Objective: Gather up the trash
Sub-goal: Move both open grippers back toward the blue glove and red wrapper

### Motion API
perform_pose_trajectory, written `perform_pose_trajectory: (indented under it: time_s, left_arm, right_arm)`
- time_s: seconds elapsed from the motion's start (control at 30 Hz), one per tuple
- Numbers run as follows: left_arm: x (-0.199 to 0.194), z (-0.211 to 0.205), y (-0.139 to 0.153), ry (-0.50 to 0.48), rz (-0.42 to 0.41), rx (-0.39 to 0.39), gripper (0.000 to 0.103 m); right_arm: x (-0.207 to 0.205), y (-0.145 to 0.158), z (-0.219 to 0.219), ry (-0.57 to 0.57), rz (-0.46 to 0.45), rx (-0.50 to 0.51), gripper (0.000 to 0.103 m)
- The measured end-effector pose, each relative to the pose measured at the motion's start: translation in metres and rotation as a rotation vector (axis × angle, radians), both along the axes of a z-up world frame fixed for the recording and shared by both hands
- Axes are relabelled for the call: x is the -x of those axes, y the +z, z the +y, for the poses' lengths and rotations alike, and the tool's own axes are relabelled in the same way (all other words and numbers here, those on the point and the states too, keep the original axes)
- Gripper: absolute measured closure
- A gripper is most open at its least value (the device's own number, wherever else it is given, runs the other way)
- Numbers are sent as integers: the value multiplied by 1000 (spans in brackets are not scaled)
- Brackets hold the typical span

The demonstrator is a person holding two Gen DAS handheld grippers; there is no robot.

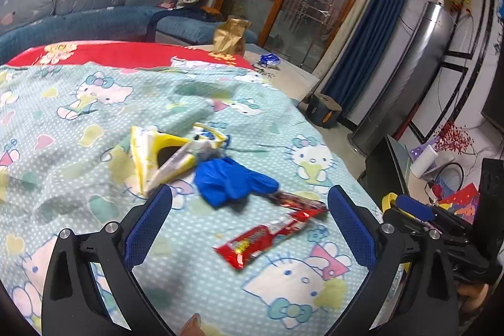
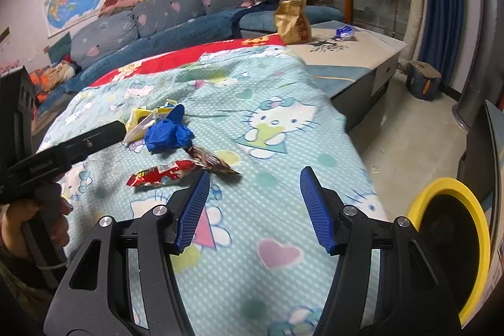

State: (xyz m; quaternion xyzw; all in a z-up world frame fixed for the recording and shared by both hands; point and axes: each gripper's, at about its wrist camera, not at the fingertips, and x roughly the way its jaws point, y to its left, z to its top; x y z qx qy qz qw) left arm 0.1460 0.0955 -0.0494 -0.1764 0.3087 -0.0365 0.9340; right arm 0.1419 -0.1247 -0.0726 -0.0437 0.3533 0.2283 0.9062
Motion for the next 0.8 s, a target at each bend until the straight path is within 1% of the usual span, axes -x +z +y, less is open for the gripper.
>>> perform_pose_trajectory:
  time_s: [0.03, 0.1, 0.13, 0.17, 0.2, 0.27, 0.33, 0.47, 0.53, 0.6, 0.63, 0.73, 0.77, 0.8]
  left_arm:
    - [-2, 3, 0, -2, 1, 4, 7]
    - [-8, 11, 1, -4, 6, 10, 8]
    - [-12, 14, 1, -4, 13, 16, 10]
    - [-15, 15, 0, -5, 19, 23, 15]
    - [-19, 18, 0, -7, 29, 33, 23]
    - [-25, 20, -2, -16, 45, 35, 26]
    - [-33, 20, -6, -34, 68, 44, 33]
    - [-44, 20, -16, -44, 106, 72, 37]
    - [-50, 21, -21, -39, 122, 87, 38]
    - [-55, 21, -25, -36, 138, 90, 40]
    - [-58, 21, -28, -36, 147, 86, 45]
    - [-66, 18, -35, -40, 169, 82, 46]
    - [-67, 18, -36, -40, 173, 84, 46]
    - [-69, 18, -39, -41, 179, 87, 46]
  right_arm:
    - [-3, -1, 4, 8, 7, -1, 52]
    - [-12, -6, 14, 27, 26, 14, 59]
    - [-17, -9, 18, 33, 46, 27, 60]
    - [-20, -11, 22, 36, 57, 30, 62]
    - [-23, -13, 24, 44, 67, 33, 64]
    - [-25, -15, 31, 66, 72, 50, 64]
    - [-26, -18, 36, 82, 70, 72, 66]
    - [-30, -21, 43, 115, 76, 94, 68]
    - [-32, -25, 47, 124, 84, 109, 71]
    - [-36, -30, 50, 132, 93, 122, 77]
    - [-38, -31, 52, 136, 100, 125, 78]
    - [-42, -39, 57, 154, 130, 132, 83]
    - [-42, -43, 59, 164, 145, 137, 89]
    - [-41, -45, 61, 166, 147, 143, 90]
